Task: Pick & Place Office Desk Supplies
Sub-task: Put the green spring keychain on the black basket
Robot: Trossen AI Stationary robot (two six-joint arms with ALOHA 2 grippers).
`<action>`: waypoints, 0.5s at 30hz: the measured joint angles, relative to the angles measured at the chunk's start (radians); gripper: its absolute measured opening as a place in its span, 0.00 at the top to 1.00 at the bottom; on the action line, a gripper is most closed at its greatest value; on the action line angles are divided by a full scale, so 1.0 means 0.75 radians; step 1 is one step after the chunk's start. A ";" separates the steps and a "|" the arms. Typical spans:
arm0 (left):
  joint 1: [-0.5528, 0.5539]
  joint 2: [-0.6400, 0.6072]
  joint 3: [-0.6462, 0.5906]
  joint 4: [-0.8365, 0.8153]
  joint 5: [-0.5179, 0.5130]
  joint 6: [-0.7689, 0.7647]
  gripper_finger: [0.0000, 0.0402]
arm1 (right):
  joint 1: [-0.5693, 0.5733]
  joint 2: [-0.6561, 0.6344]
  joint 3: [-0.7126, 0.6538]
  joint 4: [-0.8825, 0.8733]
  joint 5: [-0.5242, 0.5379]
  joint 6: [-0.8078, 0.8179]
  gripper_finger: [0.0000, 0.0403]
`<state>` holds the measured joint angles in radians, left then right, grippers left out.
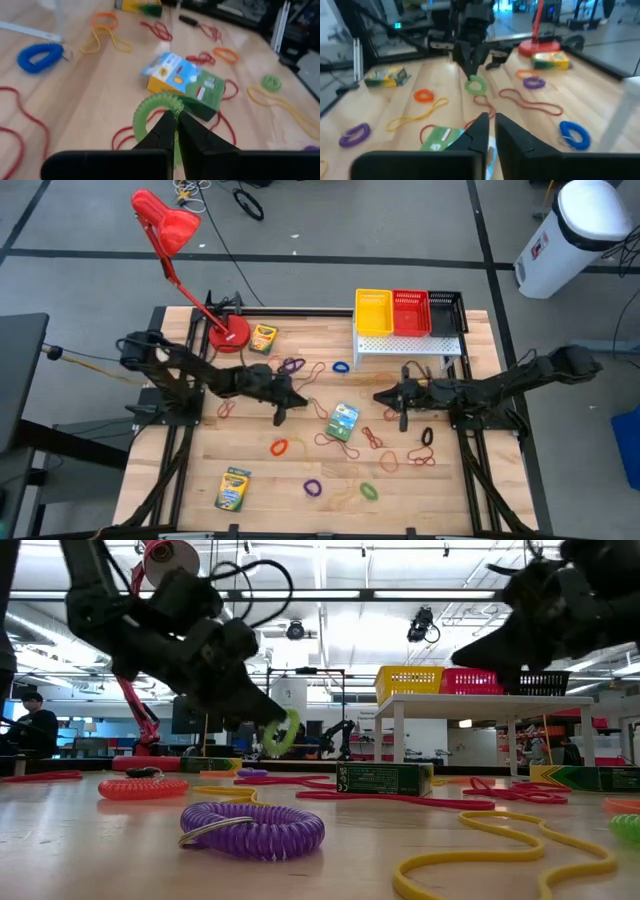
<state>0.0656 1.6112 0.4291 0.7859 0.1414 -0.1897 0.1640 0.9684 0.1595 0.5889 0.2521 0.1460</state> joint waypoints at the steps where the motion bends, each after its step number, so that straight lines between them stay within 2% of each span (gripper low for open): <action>1: -0.001 0.036 0.028 0.005 0.024 0.018 0.97 | 0.004 0.057 0.027 -0.004 0.001 -0.003 0.86; 10: 0.000 0.279 0.220 0.246 0.264 0.072 0.97 | 0.004 0.557 0.329 0.002 0.007 -0.077 0.67; 15: 0.000 0.364 0.312 0.248 0.323 0.092 0.97 | 0.004 0.714 0.452 0.000 -0.019 -0.141 0.61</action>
<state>0.0654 1.8841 0.6630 0.9722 0.3836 -0.1207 0.1673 1.5037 0.4981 0.5887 0.2379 0.0400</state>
